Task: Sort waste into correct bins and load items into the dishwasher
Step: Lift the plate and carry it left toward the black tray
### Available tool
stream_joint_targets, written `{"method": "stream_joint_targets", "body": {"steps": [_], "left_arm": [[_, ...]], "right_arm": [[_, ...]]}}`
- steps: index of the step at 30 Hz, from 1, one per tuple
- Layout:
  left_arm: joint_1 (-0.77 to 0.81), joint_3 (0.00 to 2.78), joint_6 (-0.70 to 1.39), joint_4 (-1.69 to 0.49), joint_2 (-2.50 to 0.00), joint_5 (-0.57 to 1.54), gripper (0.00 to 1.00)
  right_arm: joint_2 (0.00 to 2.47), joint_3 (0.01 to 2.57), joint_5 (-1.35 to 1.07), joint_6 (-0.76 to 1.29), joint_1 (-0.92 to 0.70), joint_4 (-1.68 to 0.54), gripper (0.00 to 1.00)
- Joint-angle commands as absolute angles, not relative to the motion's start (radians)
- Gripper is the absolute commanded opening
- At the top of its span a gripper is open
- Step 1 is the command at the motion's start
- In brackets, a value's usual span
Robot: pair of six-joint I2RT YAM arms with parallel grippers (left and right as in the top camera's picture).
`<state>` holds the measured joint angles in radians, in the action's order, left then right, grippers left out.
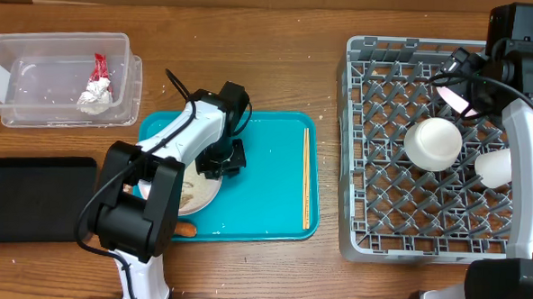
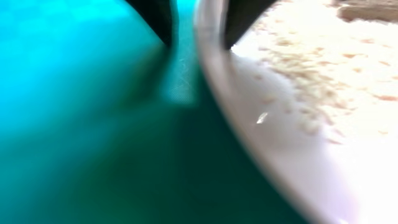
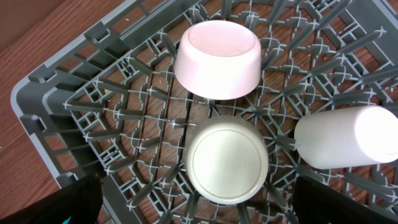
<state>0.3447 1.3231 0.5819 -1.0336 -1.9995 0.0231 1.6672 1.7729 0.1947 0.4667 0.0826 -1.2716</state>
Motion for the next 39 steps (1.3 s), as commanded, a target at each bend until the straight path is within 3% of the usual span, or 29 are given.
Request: {"method": "stream_joint_targets", "body": {"steps": [1,11,23,39], "left_arm": [[0.347,1.307,0.572,-1.024,-2.008,0.042,0.04],[0.347,1.374,0.558,-1.097,-2.008,0.037,0.04],[0.347,1.579,0.558,-1.317,-2.008,-0.112,0.04],[0.347,1.645,0.558,-1.388,-2.006,-0.181,0.04]], "right_arm": [[1.647,1.79,0.209,0.468,0.081,-1.266,1.0],[1.647,1.79,0.209,0.468,0.081,-1.266,1.0],[1.647,1.79,0.209,0.468,0.081,-1.266,1.0],[1.647,1.79,0.209,0.468,0.081,-1.266,1.0]]}}
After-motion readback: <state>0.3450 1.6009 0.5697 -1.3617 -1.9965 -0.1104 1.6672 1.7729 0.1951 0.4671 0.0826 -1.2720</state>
